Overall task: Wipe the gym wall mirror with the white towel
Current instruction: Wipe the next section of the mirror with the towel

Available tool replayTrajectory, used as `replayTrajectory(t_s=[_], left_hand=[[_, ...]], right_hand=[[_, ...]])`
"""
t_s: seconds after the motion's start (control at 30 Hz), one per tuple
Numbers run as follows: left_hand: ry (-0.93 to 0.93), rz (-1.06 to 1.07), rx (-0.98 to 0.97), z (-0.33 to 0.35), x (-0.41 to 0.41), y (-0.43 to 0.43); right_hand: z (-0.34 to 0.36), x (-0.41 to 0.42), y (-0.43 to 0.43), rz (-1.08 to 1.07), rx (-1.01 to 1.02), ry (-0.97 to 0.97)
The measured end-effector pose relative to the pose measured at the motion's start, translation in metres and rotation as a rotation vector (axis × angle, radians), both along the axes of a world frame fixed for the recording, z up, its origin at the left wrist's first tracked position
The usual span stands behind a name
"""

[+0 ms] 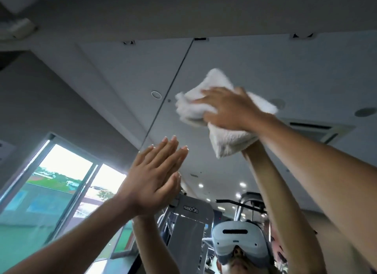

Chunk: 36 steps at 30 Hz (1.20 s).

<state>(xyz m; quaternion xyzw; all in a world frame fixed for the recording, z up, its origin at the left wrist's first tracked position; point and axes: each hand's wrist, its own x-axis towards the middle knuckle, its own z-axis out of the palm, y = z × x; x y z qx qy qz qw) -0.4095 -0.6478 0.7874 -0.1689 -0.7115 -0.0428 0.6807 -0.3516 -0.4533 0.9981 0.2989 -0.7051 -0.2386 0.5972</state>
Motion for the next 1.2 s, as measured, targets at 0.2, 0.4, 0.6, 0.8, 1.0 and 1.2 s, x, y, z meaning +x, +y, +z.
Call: replayTrajectory(t_s=[0.2,0.4,0.6,0.8,1.0,1.2], left_hand=[[-0.022,-0.017,0.006,-0.001,0.002,0.004],[-0.031,-0.003,0.012,0.001,0.005,0.0],[-0.042,-0.004,0.085,-0.017,0.001,-0.001],[-0.032,-0.012,0.13,-0.079,-0.006,-0.031],[-0.048,0.085,0.158,-0.086,-0.002,-0.034],[-0.073,0.057,0.375,-0.087,0.006,0.01]], right_hand=[[0.038,-0.023,-0.057,0.018,-0.792,0.204],[0.012,-0.022,-0.117,0.009,-0.229,0.08],[-0.026,-0.009,-0.077,0.054,0.203,-0.136],[-0.008,-0.023,-0.065,0.097,-0.329,0.114],[-0.097,-0.027,-0.104,0.019,0.1,0.01],[-0.049,-0.006,-0.024,0.006,0.182,-0.14]])
